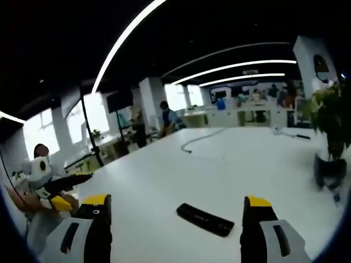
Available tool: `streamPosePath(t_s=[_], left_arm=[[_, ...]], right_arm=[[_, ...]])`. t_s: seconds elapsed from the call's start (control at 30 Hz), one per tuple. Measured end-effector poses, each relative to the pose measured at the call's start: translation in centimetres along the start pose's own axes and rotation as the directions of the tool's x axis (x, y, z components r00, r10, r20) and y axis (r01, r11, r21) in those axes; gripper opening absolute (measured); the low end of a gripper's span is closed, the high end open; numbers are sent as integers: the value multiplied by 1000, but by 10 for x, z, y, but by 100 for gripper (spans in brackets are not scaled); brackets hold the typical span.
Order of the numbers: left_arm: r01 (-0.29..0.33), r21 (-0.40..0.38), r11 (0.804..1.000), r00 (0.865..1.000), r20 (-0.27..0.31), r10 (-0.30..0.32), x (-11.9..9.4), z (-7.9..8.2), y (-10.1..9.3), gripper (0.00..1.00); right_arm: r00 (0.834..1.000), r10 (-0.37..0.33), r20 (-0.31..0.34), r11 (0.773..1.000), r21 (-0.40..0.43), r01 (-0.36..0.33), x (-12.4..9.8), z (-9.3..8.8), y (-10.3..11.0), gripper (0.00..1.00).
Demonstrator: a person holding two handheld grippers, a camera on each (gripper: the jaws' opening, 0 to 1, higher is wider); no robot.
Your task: Press the specified remote control buttons in sequence, fully releasing each button before pressing the next.
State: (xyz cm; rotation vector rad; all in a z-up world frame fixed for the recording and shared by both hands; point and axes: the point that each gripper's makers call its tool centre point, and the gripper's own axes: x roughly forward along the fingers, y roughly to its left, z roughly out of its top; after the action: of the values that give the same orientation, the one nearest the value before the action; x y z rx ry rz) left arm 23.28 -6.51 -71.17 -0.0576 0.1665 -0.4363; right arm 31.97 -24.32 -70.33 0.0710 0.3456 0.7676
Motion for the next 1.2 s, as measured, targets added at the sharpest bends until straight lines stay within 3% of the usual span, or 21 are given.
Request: streamPosePath(t_s=[0.23,0.53,0.77,0.93,1.03,1.1,1.2], left_arm=[[-1,-3,1000,1000,3,1,-1,0,0,94],[-19,-15,1000,1000,8,19,-3,0,4,93],[-13,-3,1000,1000,3,13,-2,-1,1,93],[-7,13,1000,1000,-7,8,-2,-3,-1,93],[-5,15,1000,1000,-11,6,-1,-3,-2,93],[0,11,1000,1000,-13,0,-1,-4,-3,93],[9,15,1000,1000,-18,-9,-1,-5,-5,93]], right_arm=[[998,-24,56,999,-33,26,-31,6,9,99],[997,-66,35,991,-110,70,-64,-9,23,99],[994,-95,53,988,-114,100,-83,-17,27,99],[986,-152,64,981,-113,159,-97,-27,18,99],[973,-221,70,967,-115,228,-105,-36,3,99],[968,-248,28,967,-47,249,-108,-48,-6,99],[962,-263,72,962,-63,267,-109,-37,-12,99]])
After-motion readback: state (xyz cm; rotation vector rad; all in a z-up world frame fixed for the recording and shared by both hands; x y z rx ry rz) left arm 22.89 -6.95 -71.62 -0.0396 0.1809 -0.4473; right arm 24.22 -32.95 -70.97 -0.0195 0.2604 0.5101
